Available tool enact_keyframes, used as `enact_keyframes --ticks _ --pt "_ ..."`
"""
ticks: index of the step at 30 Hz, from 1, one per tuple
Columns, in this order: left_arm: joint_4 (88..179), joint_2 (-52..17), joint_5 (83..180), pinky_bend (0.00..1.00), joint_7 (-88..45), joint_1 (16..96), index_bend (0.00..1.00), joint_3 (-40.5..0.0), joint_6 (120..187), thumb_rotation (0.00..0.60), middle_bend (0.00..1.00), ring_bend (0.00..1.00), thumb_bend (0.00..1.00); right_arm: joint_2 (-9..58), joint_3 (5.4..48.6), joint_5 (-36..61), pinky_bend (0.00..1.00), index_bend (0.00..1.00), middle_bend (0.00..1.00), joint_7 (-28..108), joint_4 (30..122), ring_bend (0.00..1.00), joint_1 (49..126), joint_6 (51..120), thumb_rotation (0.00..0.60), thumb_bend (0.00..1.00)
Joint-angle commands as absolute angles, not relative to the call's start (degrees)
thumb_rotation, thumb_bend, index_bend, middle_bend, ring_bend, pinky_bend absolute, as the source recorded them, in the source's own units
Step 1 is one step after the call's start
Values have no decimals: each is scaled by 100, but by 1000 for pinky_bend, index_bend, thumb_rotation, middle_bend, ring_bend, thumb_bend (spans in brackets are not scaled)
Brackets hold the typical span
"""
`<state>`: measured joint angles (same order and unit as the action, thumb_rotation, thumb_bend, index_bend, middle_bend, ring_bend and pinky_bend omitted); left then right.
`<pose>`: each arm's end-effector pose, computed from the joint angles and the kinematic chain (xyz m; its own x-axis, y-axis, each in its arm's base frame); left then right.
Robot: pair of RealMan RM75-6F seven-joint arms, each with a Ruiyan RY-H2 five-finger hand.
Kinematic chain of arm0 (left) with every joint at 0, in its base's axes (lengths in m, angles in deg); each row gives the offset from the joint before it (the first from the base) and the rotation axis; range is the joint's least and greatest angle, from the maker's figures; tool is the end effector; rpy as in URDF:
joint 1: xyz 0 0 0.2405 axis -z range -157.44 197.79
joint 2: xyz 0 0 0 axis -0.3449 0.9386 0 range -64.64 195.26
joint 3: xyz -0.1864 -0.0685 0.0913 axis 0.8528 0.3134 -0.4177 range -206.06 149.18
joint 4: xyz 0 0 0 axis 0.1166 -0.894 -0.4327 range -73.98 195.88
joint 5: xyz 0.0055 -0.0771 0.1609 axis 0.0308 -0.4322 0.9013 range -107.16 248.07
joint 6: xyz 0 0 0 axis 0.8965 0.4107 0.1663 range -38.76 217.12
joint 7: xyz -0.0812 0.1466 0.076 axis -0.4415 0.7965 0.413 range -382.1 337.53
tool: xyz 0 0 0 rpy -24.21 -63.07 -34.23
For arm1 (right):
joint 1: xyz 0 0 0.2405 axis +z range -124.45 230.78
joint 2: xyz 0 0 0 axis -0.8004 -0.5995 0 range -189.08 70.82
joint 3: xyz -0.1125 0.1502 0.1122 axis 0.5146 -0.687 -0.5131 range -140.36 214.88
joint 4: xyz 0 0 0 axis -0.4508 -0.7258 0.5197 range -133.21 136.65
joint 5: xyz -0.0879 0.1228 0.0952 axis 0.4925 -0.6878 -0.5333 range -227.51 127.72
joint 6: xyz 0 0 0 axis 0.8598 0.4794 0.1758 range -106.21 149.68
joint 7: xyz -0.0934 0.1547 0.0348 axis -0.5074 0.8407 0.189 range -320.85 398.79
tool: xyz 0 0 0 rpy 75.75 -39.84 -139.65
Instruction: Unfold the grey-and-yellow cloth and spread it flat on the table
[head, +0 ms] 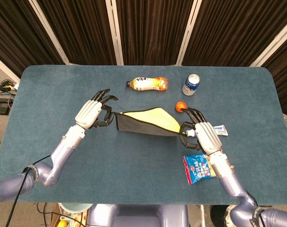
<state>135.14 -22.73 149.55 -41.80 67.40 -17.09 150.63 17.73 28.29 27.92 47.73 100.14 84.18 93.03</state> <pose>-0.0724 0.3793 0.0396 0.0472 0.2328 0.9714 0.8770 -0.4752 0.0713 -0.1189 -0.3115 0.0853 -0.0427 -0.1829 0.9822 -0.9414 -0.3219 -0.1009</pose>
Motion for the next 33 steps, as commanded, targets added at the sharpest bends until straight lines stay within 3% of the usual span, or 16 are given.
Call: enact_keyframes --ticks 1,18,29,33 --pt "13878 -2049 15136 58 -4211 6595 804 -1832 15174 600 218 0 549 1826 2952 2917 0 622 123 4892 10060 0 8266 9422 600 497" --pt "14715 -1172 15416 58 -4262 6173 806 -2116 15308 600 218 0 549 2277 3336 3189 0 622 124 4996 10006 0 7885 9467 600 495" --pt "14920 -960 15631 57 -4360 6071 806 -2304 15223 600 218 0 549 2404 3687 3534 0 619 124 4676 10026 0 7566 9695 600 496" --pt "14977 -942 15729 58 -4404 6033 805 -2372 15235 600 218 0 549 2361 3774 3706 0 546 104 4556 10079 0 7422 9885 600 495"
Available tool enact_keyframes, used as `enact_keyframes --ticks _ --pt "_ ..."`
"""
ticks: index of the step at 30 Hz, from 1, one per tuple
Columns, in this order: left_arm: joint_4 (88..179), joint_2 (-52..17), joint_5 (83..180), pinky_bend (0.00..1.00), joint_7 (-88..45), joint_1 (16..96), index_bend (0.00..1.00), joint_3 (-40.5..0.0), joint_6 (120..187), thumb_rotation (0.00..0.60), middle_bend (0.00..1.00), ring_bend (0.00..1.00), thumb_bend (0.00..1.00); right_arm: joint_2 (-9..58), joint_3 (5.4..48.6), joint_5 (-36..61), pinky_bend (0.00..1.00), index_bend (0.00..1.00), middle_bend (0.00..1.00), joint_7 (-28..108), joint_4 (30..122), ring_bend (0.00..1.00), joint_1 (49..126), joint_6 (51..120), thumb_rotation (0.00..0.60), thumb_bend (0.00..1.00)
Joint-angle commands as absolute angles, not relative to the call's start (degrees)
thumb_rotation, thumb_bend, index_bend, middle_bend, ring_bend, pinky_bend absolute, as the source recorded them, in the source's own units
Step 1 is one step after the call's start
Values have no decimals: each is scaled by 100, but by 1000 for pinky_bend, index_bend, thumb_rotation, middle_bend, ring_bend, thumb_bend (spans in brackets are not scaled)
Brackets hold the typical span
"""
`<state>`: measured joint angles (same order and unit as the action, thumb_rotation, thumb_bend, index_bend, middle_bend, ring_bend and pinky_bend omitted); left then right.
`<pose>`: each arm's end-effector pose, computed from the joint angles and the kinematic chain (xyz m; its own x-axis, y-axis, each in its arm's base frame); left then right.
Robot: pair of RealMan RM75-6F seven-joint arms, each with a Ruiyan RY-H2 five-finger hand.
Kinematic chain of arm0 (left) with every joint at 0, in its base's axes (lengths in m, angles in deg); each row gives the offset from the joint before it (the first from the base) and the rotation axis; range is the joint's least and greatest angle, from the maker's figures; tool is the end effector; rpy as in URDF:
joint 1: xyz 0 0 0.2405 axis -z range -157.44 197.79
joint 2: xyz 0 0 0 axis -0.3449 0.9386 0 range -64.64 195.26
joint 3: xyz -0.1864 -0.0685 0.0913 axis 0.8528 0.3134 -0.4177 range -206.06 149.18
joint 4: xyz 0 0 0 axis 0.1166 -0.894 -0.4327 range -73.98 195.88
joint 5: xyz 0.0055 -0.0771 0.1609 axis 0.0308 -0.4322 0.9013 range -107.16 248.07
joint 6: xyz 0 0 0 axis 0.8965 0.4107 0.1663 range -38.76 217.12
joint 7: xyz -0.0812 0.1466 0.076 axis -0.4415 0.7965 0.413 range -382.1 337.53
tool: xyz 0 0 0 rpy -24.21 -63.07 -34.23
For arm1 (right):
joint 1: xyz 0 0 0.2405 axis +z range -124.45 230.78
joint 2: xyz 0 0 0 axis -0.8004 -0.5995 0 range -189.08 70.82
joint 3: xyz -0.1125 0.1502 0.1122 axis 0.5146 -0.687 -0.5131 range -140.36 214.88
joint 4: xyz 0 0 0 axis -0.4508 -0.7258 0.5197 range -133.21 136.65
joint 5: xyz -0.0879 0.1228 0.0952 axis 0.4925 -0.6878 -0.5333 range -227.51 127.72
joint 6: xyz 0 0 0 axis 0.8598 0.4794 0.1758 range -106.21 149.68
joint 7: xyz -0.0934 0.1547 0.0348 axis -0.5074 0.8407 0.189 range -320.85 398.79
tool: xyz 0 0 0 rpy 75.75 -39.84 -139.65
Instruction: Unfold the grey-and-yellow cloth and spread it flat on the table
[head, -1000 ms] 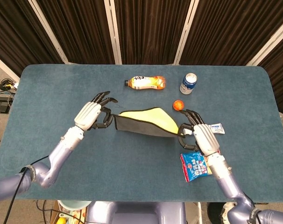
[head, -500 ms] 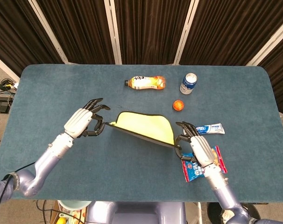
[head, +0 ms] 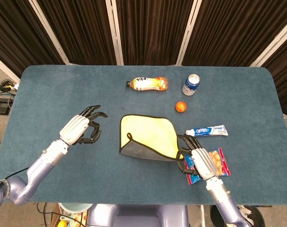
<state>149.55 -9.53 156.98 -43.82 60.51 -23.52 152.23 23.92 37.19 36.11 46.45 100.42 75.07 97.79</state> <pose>-0.1018 0.3299 0.0639 0.1104 0.3327 0.9365 0.8723 -0.4841 0.0691 -0.1400 -0.2486 0.0441 -0.0782 -0.2773 0.9576 -0.9490 -0.2737 -0.1567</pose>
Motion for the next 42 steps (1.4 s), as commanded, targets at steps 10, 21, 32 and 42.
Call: enact_keyframes --ticks 10,21,32,42 --pt "14971 -991 15826 58 -4498 6000 749 -2424 15212 600 213 0 508 2228 4216 3943 0 108 6 4401 10008 0 7050 9984 600 366" --pt "14930 -832 15787 58 -4358 5934 526 -2423 15202 600 150 0 390 2116 4306 4176 0 162 0 4510 9796 0 6782 10222 600 312" --pt "14685 -728 14710 57 -4080 6521 442 -1966 13805 600 72 0 197 1479 3703 3479 0 182 0 3927 10217 0 7060 9734 600 318" --pt "14049 -1759 14210 57 -4032 7737 604 -1707 12096 600 73 0 180 999 3549 3960 0 181 0 3613 10949 0 6903 10292 600 316"
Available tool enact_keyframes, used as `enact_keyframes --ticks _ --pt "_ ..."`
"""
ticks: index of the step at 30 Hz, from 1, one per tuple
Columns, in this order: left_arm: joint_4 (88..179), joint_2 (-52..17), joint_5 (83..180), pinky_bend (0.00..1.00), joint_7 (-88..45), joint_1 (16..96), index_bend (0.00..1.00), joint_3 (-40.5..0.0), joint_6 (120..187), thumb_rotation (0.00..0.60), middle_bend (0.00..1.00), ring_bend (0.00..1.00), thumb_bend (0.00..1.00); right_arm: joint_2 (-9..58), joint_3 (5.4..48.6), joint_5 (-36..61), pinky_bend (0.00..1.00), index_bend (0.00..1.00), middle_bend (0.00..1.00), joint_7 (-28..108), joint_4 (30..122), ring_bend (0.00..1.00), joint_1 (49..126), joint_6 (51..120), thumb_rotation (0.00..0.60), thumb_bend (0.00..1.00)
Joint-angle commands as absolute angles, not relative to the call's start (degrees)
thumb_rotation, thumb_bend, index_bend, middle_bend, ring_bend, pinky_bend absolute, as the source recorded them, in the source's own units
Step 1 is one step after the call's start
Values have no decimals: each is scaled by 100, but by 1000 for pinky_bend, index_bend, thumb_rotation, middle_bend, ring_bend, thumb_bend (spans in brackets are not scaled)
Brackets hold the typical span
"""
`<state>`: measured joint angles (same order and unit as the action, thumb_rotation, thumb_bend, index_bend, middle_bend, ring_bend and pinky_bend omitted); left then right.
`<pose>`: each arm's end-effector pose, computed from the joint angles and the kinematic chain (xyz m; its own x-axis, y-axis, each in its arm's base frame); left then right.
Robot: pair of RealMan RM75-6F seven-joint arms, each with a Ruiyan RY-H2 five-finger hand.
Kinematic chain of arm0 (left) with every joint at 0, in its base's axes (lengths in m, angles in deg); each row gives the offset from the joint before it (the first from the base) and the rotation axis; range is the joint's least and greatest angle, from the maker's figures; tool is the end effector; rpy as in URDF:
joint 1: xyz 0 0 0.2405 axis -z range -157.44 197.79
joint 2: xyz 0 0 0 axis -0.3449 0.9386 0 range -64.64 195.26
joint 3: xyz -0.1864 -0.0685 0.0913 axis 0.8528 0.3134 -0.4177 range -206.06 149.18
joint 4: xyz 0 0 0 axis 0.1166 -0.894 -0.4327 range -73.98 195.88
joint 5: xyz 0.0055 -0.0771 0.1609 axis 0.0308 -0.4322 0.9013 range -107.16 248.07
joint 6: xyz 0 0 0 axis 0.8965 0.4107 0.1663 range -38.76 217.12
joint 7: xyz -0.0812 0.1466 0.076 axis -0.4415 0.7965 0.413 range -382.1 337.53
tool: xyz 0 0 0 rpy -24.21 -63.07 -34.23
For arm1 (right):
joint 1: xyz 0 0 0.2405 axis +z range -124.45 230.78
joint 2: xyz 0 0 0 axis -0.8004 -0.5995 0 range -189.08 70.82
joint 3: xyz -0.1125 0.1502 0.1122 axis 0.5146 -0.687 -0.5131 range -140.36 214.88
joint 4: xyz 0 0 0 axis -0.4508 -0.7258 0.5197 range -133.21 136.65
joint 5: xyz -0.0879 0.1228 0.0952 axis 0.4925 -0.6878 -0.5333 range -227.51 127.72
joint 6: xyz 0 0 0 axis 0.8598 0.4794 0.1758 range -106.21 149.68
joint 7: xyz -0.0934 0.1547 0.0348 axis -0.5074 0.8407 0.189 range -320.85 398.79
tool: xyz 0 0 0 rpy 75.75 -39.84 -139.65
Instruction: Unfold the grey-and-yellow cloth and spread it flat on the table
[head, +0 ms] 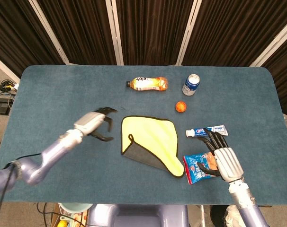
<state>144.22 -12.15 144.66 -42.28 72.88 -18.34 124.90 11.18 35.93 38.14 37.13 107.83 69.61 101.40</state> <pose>-0.0825 0.3697 0.0106 0.2336 0.5590 0.7956 0.9212 -0.3891 0.0029 -0.1621 -0.2414 0.1075 0.1296 -0.1267 0.9834 -0.9611 -0.2599 0.0932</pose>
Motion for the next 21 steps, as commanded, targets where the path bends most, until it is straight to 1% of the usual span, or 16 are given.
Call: enact_keyframes --ticks 1,6,9,12,17,21 --pt "13951 -1883 14175 57 -3910 7815 605 -1705 12065 600 73 0 175 954 3552 4003 0 182 0 3583 11007 0 6881 10330 600 316" --pt "13455 -2354 13968 57 -3179 8073 596 -1749 12087 600 70 0 168 700 3541 4143 0 183 0 3491 11229 0 6799 10462 600 317" --pt "13146 -2564 13709 57 -2821 8236 588 -1808 11892 600 65 0 168 585 3531 4228 0 182 0 3547 11303 0 6746 10553 600 316" --pt "12848 -2803 13538 57 -2533 8376 589 -1834 11830 600 64 0 201 511 3517 4260 0 182 0 3626 11315 0 6715 10584 600 317" --pt "12312 -3264 13615 56 -1990 8536 588 -1902 12098 600 58 0 247 412 3516 4302 0 182 0 3746 11292 0 6654 10634 600 316" --pt "11953 -3571 13929 55 -1483 8610 587 -2071 12405 600 49 0 234 365 3519 4382 0 182 0 3888 11237 0 6585 10738 600 316"
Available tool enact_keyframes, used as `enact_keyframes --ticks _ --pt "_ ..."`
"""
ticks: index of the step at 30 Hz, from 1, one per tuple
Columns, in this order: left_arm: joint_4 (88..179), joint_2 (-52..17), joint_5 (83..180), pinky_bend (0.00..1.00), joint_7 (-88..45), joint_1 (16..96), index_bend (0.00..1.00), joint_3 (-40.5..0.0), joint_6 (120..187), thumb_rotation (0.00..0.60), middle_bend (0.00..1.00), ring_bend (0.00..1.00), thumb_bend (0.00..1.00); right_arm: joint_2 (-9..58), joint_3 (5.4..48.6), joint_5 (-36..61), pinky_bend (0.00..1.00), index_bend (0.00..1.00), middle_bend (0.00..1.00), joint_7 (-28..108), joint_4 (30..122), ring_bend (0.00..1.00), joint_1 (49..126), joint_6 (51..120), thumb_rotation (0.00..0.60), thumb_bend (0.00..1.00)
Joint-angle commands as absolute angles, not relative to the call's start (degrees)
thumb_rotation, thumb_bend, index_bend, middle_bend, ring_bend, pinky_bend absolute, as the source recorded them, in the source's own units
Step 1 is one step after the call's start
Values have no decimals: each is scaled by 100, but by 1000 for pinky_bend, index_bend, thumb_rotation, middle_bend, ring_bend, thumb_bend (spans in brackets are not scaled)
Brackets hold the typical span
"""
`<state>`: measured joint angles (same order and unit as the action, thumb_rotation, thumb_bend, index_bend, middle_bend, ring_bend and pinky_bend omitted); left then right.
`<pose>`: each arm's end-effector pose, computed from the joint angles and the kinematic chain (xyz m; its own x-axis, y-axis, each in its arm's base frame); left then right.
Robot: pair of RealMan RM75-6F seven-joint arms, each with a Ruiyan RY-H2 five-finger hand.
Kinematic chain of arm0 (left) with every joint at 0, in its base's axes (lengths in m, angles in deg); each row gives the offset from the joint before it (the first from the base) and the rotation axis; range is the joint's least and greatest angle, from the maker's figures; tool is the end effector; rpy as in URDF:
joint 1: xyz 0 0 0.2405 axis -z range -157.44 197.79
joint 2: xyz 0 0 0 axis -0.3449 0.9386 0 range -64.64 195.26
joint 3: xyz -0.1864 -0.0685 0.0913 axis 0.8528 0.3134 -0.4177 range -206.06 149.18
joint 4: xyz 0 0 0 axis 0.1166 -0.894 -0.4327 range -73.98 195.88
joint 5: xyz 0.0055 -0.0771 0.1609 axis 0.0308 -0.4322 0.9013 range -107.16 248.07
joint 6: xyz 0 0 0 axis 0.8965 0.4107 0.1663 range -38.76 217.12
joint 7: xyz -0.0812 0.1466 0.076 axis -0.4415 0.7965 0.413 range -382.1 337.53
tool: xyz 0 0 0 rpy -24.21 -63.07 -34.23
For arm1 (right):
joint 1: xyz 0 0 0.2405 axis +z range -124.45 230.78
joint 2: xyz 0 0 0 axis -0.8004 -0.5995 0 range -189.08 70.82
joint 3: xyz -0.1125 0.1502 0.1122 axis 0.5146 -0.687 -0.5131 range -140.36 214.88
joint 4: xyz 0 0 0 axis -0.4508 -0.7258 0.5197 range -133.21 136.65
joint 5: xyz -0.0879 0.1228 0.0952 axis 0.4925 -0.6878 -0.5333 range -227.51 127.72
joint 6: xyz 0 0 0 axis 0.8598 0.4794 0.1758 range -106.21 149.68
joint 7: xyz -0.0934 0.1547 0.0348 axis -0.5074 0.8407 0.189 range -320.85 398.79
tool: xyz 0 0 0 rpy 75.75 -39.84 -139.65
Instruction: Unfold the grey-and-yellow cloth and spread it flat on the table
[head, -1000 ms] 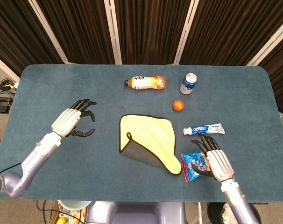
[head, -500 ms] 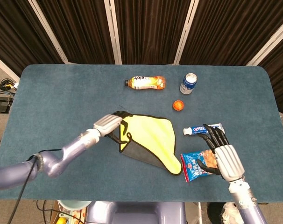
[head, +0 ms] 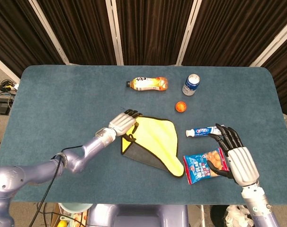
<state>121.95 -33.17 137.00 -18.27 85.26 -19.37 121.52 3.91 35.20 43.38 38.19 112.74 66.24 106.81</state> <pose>-0.0369 0.3936 -0.0733 0.5963 0.3700 0.7124 0.7378 -0.6023 -0.3047 -0.1534 -0.2300 0.1513 0.1308 -0.0222 0.9912 -0.9488 -0.2929 0.1187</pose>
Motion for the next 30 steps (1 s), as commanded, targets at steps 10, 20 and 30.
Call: enact_keyframes --ticks 10,20,30 --pt "11542 -4033 14358 50 -846 8600 562 -2230 12882 573 31 0 185 297 3514 4473 0 182 0 4135 11109 0 6501 10810 600 317" --pt "11822 -3850 14343 49 -590 8609 555 -2258 12628 474 5 0 170 293 3460 4495 0 182 0 4242 10990 0 6437 10889 600 316" --pt "12421 -3314 14078 49 -145 8581 540 -2287 12397 401 0 0 170 407 3420 4510 0 181 0 4185 10901 0 6421 10892 600 317"
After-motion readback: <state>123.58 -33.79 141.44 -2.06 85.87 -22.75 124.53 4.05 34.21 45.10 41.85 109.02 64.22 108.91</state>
